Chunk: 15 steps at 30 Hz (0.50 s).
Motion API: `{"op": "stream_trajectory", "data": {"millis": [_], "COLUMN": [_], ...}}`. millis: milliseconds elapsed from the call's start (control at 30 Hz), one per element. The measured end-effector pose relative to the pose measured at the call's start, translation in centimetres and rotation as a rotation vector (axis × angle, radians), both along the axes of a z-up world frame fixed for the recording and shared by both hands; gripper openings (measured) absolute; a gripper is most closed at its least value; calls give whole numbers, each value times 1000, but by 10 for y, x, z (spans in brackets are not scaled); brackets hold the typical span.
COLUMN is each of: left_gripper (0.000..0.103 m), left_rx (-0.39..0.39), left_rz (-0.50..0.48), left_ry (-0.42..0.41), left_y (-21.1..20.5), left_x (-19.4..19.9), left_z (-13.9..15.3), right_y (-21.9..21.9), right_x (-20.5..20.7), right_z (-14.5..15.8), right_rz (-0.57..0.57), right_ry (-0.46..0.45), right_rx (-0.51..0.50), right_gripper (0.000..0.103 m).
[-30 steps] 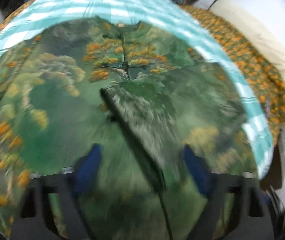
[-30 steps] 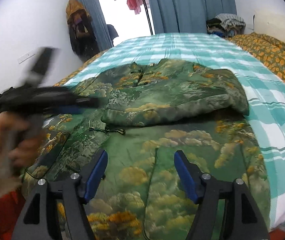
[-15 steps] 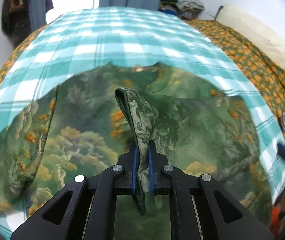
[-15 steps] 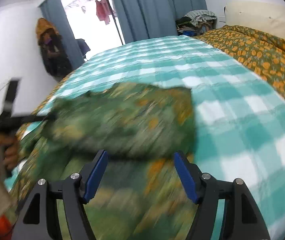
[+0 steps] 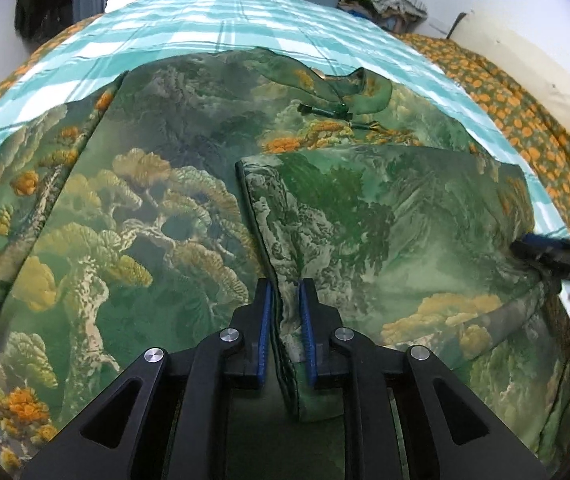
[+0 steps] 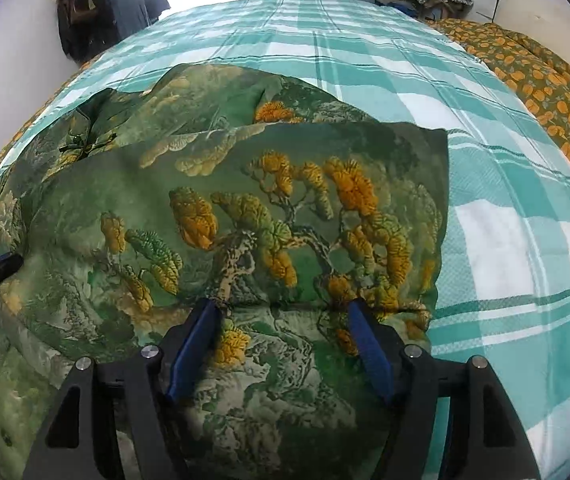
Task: Fold large clothes
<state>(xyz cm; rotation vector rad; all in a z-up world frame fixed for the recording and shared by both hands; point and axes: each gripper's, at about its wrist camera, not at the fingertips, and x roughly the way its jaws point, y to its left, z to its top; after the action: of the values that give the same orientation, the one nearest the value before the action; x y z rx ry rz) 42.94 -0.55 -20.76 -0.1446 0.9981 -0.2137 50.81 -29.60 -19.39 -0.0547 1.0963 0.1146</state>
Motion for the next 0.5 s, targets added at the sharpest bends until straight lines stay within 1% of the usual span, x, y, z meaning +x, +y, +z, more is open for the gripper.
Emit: {"op": "stream_trajectory", "data": {"millis": [33, 100, 167, 200, 233, 267, 300, 333, 367, 400, 433, 500], "left_gripper": [14, 14, 14, 14, 14, 14, 14, 14, 14, 14, 14, 14], "left_rx": [-1, 1, 9, 14, 19, 22, 23, 25, 28, 30, 32, 27], "left_rz": [0, 0, 1, 1, 1, 1, 1, 1, 2, 3, 3, 3], "left_ry": [-5, -15, -19, -21, -23, -24, -26, -27, -27, -28, -28, -28], "left_y": [0, 0, -2, -2, -3, -4, -3, -4, -4, -4, -4, -4], "left_x": [-1, -4, -4, -4, -4, -4, -5, -6, -6, -8, -8, -8], "left_z": [-1, -2, -2, -2, -2, -1, -2, -2, -3, -3, -4, -4], "right_y": [3, 3, 6, 9, 13, 16, 20, 22, 22, 24, 27, 29], "right_x": [0, 3, 10, 17, 26, 34, 44, 52, 56, 55, 52, 45], "right_z": [15, 44, 59, 60, 55, 45, 29, 7, -11, -22, -23, -18], "right_rz": [-7, -28, -55, -63, -63, -62, -66, -76, -77, -68, -57, -60], "right_ry": [-19, -105, -161, -176, -167, -139, -86, -22, 16, 14, -18, -36], "right_rx": [-1, 27, 51, 62, 68, 70, 68, 55, 46, 32, 10, 3], "right_gripper": [70, 70, 70, 70, 70, 70, 70, 70, 70, 70, 70, 70]}}
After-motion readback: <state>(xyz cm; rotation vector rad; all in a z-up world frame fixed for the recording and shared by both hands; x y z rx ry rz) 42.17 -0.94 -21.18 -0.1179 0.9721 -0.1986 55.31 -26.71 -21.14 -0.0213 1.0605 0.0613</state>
